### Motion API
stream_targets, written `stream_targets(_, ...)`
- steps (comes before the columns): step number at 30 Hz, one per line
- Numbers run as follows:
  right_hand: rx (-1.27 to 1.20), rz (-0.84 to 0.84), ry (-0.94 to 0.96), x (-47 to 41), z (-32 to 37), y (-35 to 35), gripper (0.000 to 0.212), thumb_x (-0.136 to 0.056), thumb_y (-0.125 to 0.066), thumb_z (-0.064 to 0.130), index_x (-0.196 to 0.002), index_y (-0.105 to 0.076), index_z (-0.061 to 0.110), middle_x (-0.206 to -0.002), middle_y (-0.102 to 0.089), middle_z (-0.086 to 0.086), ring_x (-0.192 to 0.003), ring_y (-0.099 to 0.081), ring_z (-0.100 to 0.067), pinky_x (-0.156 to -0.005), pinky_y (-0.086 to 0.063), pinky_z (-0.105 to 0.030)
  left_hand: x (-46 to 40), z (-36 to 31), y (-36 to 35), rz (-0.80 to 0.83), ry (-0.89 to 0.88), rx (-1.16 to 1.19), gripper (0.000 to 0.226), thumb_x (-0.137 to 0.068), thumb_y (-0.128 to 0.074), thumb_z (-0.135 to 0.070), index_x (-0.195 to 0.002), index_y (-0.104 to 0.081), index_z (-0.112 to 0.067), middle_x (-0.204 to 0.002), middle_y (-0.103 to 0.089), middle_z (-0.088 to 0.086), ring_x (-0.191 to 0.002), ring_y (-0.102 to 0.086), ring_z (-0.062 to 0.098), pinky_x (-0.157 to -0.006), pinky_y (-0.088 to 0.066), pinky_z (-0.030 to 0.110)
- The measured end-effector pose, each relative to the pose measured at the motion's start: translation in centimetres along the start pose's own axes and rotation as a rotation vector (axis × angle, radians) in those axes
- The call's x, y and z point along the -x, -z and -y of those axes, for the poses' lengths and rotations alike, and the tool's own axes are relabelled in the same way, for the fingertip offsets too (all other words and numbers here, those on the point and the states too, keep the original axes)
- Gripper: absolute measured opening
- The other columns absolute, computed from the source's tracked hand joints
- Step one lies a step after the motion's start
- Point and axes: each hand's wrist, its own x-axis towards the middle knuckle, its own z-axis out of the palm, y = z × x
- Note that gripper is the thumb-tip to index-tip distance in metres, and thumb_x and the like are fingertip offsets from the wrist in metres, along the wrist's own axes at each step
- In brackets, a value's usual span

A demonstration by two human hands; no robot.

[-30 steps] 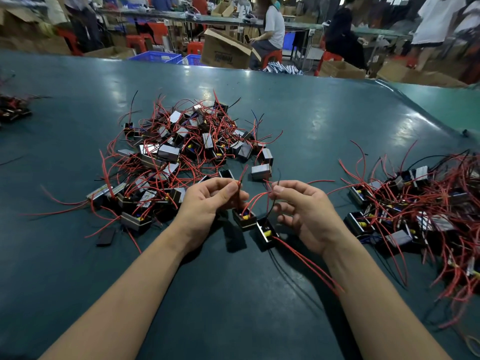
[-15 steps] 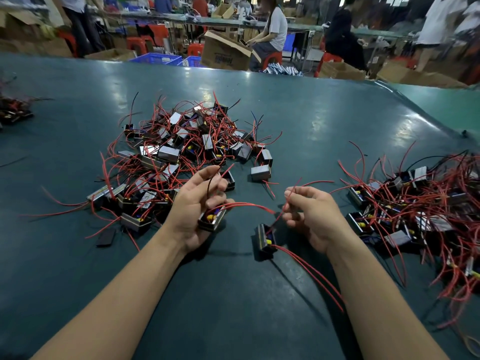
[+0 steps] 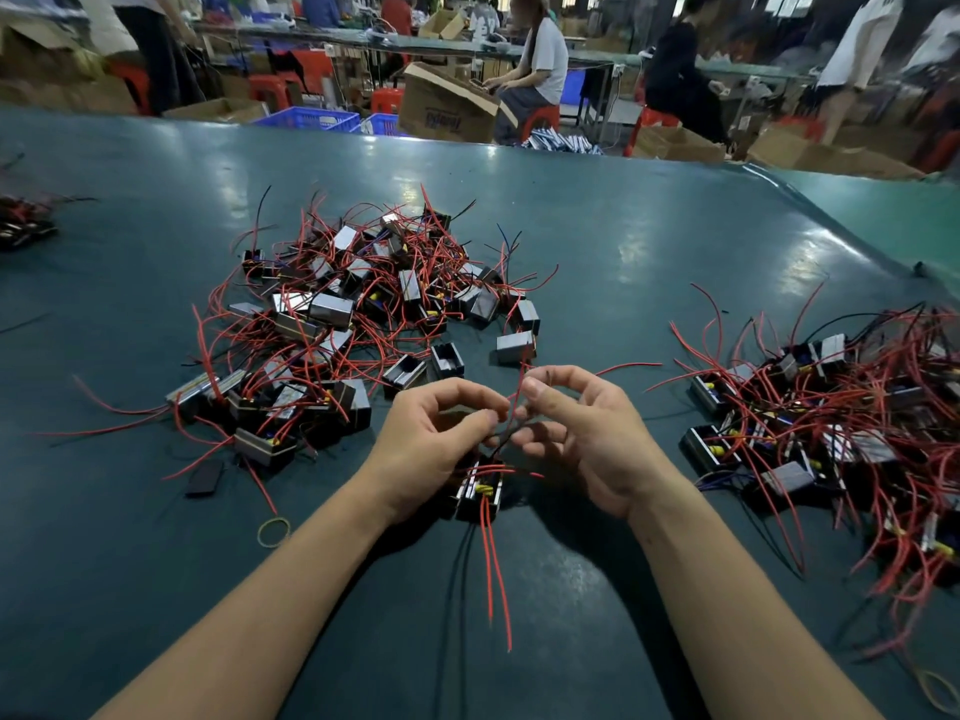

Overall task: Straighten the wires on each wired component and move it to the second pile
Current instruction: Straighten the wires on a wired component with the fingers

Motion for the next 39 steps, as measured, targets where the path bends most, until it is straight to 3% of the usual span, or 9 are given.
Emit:
stream_targets(6,-0.010,-0.057,0.002,-0.2,0.0,0.4,0.011,-0.091,-0.063,0.016,-0.097,-0.056,0.009,-0.067,-0.068,-0.007,-0.050,-0.065,-0.018,-0.044,-0.051,-0.021,0.3,-0.4,-0.1,0.019,-0.130,-0.256,0.010,-0.092,-0.064,-0.008,-0.086,-0.070,-0.003,-0.070,-0.068,0.001,-0.062,-0.062,0.010,-0.061,-0.050,0.020)
stream_targets(14,0.012,0.032,-0.026,0.0,0.0,-0.1,0.021,-0.084,-0.066,0.021,-0.098,-0.058,0.009,-0.066,-0.067,-0.009,-0.052,-0.065,-0.021,-0.046,-0.055,-0.024,-0.3,-0.6,-0.6,-0.105,0.051,0.042,0.016,-0.103,-0.039,-0.012,-0.097,-0.049,-0.002,-0.065,-0.068,0.007,-0.053,-0.062,0.016,-0.053,-0.053,0.025)
stream_targets(17,-0.018,0.067,-0.027,0.0,0.0,-0.2,0.027,-0.076,-0.071,0.021,-0.095,-0.057,0.009,-0.083,-0.074,-0.015,-0.062,-0.071,-0.024,-0.054,-0.058,-0.028,-0.1,0.0,-0.7,-0.145,-0.011,-0.171,0.015,-0.101,-0.048,-0.016,-0.093,-0.057,-0.008,-0.080,-0.069,0.008,-0.067,-0.066,0.016,-0.064,-0.055,0.028)
stream_targets(21,-0.004,0.059,0.012,0.0,-0.3,-0.4,0.026,-0.073,-0.073,0.018,-0.092,-0.058,0.009,-0.087,-0.074,-0.018,-0.074,-0.074,-0.028,-0.054,-0.057,-0.026,0.1,0.1,-0.5,-0.200,-0.326,-0.578,0.009,-0.096,-0.058,-0.014,-0.088,-0.061,-0.011,-0.083,-0.058,-0.001,-0.076,-0.053,0.008,-0.068,-0.042,0.016)
stream_targets(26,-0.023,0.028,0.041,0.0,-0.8,-0.8,0.030,-0.069,-0.077,0.016,-0.088,-0.056,0.008,-0.088,-0.074,-0.017,-0.078,-0.074,-0.028,-0.054,-0.056,-0.025,0.2,0.0,-0.6,-0.206,-0.393,-0.512,0.009,-0.097,-0.057,-0.013,-0.089,-0.060,-0.008,-0.079,-0.061,-0.009,-0.073,-0.059,0.004,-0.066,-0.046,0.017)
stream_targets(31,0.150,-0.057,0.118,0.1,-0.7,-1.1,0.025,-0.069,-0.077,0.023,-0.080,-0.059,0.009,-0.070,-0.069,-0.004,-0.052,-0.063,-0.014,-0.041,-0.044,-0.019,0.4,0.1,-0.5,-0.153,-0.332,-0.447,0.010,-0.096,-0.057,-0.020,-0.089,-0.059,-0.013,-0.068,-0.062,0.000,-0.060,-0.059,0.018,-0.058,-0.049,0.036)
stream_targets(34,0.077,-0.068,0.121,0.2,-0.4,-0.8,0.023,-0.069,-0.075,0.019,-0.081,-0.060,0.007,-0.064,-0.064,-0.003,-0.047,-0.059,-0.014,-0.040,-0.045,-0.019,0.2,0.1,-0.6,-0.096,-0.259,-0.364,0.008,-0.097,-0.057,-0.017,-0.090,-0.060,-0.014,-0.066,-0.063,0.000,-0.058,-0.059,0.013,-0.056,-0.049,0.026)
stream_targets(37,-0.016,-0.028,0.077,0.3,-0.2,-0.8,0.020,-0.068,-0.073,0.010,-0.084,-0.062,0.003,-0.069,-0.069,-0.006,-0.054,-0.066,-0.018,-0.052,-0.055,-0.022,0.1,0.2,-0.6,-0.030,-0.168,-0.260,0.006,-0.097,-0.055,-0.012,-0.096,-0.061,-0.011,-0.063,-0.065,-0.012,-0.054,-0.058,-0.002,-0.053,-0.043,0.012)
stream_targets(39,-0.030,-0.006,0.069,0.3,-0.2,-0.7,0.019,-0.067,-0.072,0.006,-0.084,-0.064,0.002,-0.071,-0.070,-0.008,-0.058,-0.068,-0.020,-0.055,-0.057,-0.023,0.1,0.2,-0.6,-0.010,-0.132,-0.195,0.006,-0.096,-0.055,-0.009,-0.097,-0.061,-0.010,-0.066,-0.069,-0.009,-0.054,-0.061,-0.001,-0.053,-0.043,0.010)
